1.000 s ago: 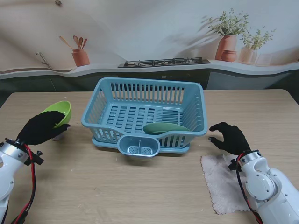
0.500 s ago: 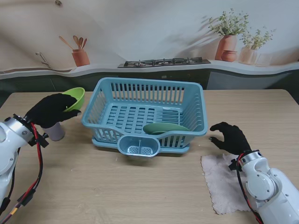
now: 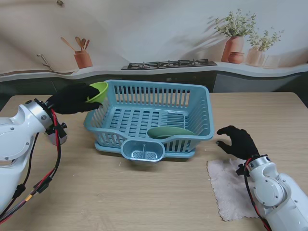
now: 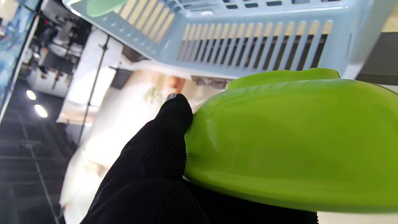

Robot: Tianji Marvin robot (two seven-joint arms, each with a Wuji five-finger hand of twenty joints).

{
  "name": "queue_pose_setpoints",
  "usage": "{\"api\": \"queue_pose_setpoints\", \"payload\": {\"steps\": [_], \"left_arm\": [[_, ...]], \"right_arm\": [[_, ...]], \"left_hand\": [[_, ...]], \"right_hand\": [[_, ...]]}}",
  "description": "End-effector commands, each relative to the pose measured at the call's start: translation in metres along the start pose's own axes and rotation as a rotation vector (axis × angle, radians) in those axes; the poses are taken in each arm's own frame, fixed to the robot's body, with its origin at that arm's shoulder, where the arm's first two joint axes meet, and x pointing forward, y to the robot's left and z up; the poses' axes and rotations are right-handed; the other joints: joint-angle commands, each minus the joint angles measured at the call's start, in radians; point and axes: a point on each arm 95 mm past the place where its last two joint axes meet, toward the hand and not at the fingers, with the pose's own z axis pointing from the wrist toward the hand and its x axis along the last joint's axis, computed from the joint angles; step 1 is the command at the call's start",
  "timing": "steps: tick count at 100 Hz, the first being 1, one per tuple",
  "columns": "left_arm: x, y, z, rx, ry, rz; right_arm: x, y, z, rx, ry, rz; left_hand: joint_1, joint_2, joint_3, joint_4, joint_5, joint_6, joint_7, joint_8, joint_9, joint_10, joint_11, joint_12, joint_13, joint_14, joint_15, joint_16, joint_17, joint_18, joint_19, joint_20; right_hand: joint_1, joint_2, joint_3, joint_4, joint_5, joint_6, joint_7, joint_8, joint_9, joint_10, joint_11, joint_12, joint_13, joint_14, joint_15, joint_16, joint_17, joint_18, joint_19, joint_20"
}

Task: Clear dishes and wipe the table

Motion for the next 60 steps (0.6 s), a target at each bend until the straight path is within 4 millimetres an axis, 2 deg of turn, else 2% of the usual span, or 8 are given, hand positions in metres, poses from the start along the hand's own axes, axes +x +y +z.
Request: {"api": "queue_pose_setpoints", "payload": {"steps": [1, 60], "left_arm": [[0.010, -0.008, 0.007, -0.011, 0.022, 0.011], [0.040, 0.008, 0.087, -0.181, 0.032, -0.047]], "right_arm": [[0.000, -0.002, -0.001, 0.010, 0.005, 0.003], [-0.001, -0.001, -0.001, 0.005, 0.012, 0.005]], "left_hand": [[0.133, 0.032, 0.114, 0.007, 0.030, -0.159, 0.032, 0.014, 0.018, 0.016, 0.020, 0.005, 0.026, 0.035, 0.015, 0.012, 0.069, -0.053, 0.116, -0.023], [0.133, 0.030, 0.113, 0.009, 0.036, -0.166, 0.030, 0.011, 0.024, 0.010, 0.019, 0.004, 0.025, 0.030, 0.011, 0.010, 0.063, -0.054, 0.113, -0.026]], "right_hand": [[0.000, -0.005, -0.008, 0.010, 0.013, 0.009, -0.007, 0.013, 0.000, -0.004, -0.010, -0.008, -0.017, -0.019, -0.016, -0.004, -0.009, -0.026, -0.017, 0.005], [0.001, -0.004, -0.011, 0.010, 0.017, 0.009, -0.010, 0.014, 0.003, -0.004, -0.012, -0.009, -0.018, -0.017, -0.018, -0.005, -0.009, -0.024, -0.018, 0.006]]}}
